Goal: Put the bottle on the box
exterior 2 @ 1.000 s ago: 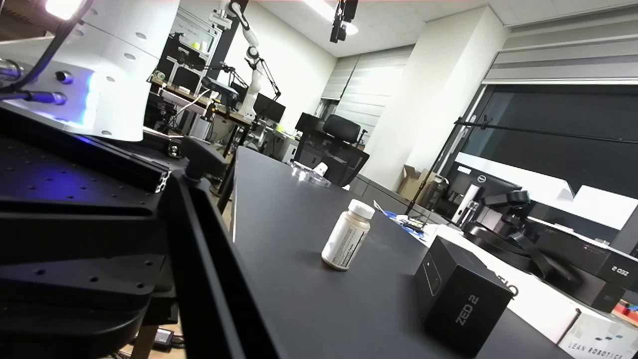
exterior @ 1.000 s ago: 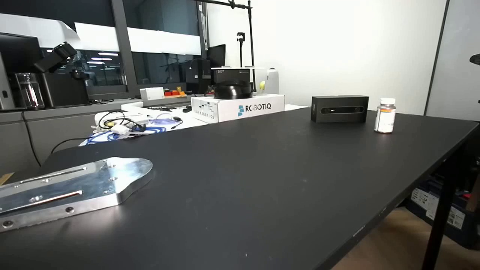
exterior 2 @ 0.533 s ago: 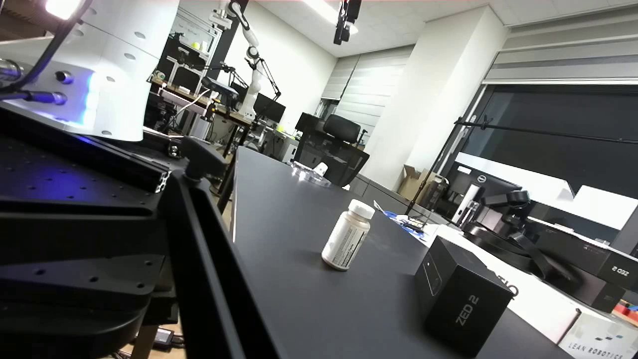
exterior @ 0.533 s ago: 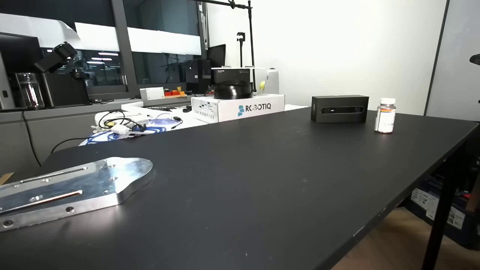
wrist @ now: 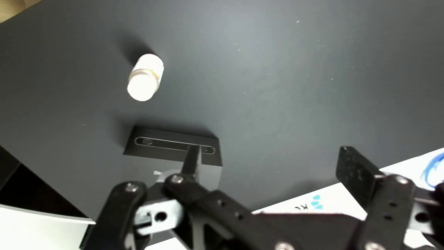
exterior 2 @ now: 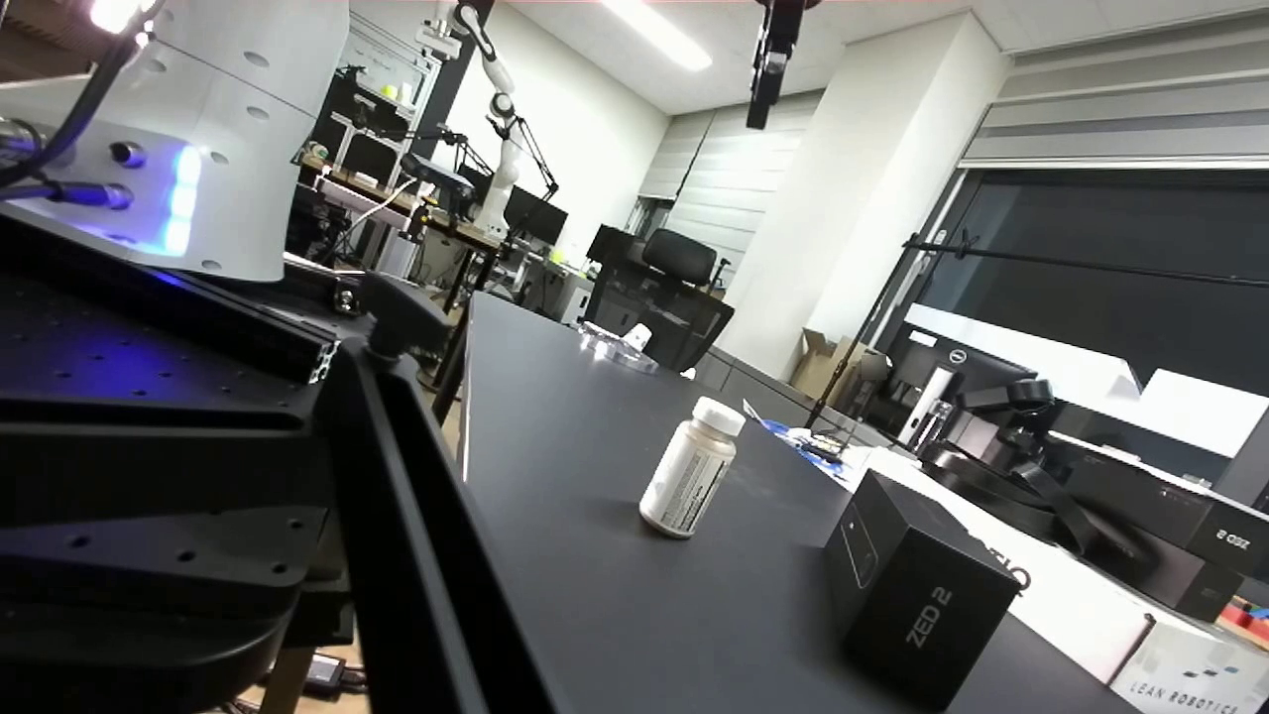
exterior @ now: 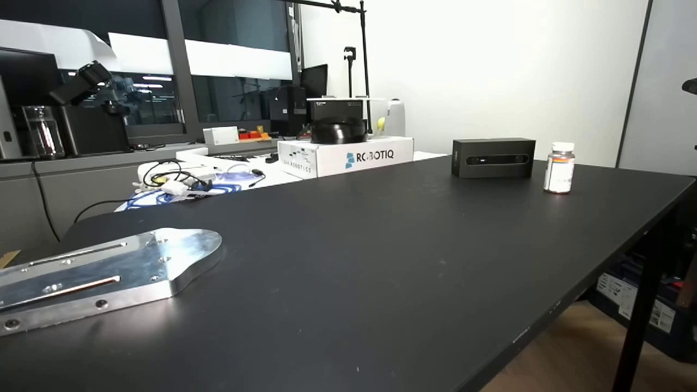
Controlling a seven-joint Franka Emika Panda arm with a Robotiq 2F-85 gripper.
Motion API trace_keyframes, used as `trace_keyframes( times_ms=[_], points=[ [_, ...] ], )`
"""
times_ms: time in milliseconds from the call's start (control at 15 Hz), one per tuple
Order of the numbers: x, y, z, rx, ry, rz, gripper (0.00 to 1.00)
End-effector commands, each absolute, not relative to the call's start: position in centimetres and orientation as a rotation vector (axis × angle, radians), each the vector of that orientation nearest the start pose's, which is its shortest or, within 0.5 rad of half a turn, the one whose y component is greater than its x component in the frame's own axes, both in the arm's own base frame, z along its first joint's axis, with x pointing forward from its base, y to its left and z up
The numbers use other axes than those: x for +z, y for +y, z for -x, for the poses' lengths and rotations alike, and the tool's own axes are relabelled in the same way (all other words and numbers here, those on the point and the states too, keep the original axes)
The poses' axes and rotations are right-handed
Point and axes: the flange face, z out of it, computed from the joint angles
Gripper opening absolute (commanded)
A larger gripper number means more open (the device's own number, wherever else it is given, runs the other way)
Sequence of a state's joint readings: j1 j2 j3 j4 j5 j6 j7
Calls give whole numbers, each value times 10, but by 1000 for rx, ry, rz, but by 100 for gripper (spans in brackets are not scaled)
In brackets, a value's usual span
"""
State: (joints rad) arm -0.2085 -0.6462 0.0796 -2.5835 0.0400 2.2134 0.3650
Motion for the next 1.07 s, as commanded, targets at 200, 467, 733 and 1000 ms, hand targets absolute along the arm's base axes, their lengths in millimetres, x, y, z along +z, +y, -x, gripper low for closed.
trace_keyframes(
  times_ms=[200, 467, 733, 1000],
  points=[
    [400, -136, -411, -361, 1085, 2920, 100],
    [344, -166, -414, -198, 1219, 2918, 100],
    [312, -188, -403, -70, 1312, 2945, 100],
    [295, -198, -402, -19, 1354, 2940, 100]
  ],
)
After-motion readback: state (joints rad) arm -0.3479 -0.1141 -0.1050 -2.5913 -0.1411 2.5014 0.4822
